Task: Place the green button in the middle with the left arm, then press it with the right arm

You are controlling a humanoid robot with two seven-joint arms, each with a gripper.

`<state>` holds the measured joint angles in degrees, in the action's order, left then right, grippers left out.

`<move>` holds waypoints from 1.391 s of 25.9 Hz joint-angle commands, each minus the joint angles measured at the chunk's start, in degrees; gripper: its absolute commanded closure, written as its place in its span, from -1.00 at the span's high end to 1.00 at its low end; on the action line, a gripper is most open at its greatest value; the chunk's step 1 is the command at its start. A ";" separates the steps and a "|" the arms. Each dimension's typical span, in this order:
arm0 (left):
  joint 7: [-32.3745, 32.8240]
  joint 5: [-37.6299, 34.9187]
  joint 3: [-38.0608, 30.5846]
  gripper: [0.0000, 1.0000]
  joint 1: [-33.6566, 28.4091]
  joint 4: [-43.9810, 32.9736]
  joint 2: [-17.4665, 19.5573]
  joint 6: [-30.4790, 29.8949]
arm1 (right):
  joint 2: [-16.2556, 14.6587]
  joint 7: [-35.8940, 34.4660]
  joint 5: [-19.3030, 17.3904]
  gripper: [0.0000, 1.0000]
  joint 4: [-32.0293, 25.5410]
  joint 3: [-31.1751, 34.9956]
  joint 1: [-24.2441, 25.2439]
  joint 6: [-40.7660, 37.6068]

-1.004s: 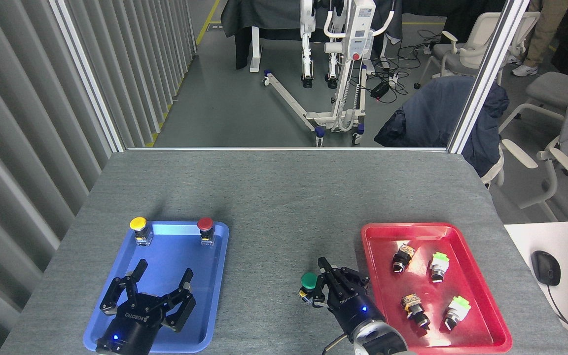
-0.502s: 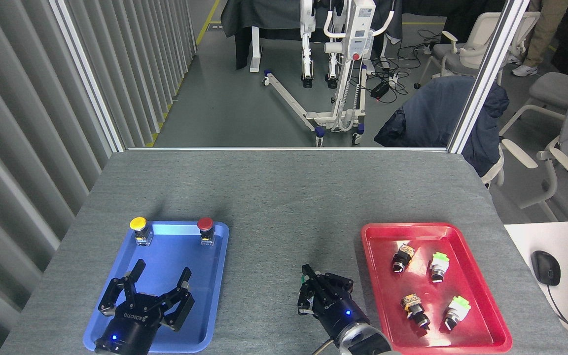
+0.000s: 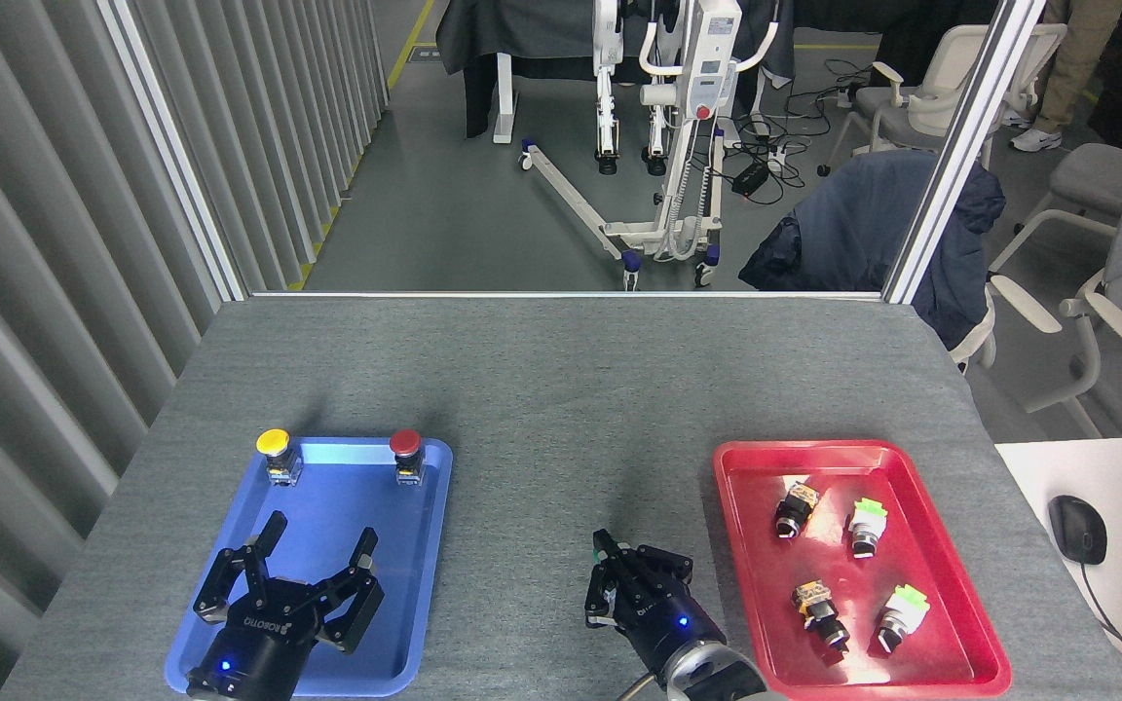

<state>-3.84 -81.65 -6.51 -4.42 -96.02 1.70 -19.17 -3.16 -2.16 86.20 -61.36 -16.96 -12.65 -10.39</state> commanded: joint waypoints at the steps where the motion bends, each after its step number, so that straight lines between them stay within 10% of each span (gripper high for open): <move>1: -0.03 0.00 0.00 0.96 0.02 0.05 0.06 0.01 | -0.01 1.11 0.02 -1.00 0.80 0.00 0.08 -0.07; 16: -0.03 0.00 0.00 0.96 0.20 0.13 0.15 -0.07 | 0.26 -12.43 -6.31 -0.90 -6.14 2.20 -0.01 0.46; 22: -0.03 0.00 0.00 0.96 0.20 0.13 0.15 0.01 | -0.10 -12.25 -9.21 1.00 -7.02 13.01 0.08 -0.24; 28: -0.03 0.00 0.00 0.96 0.20 0.13 0.15 0.01 | 0.78 -10.41 -7.28 1.00 -10.88 26.54 4.91 0.46; 36: -0.03 0.00 0.00 0.96 0.11 0.13 0.06 0.01 | 7.11 3.48 -2.79 1.00 -32.24 34.54 16.25 0.20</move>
<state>-3.89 -81.65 -6.51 -4.28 -95.89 1.77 -19.16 2.78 -1.39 82.92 -88.12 16.23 0.95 -10.04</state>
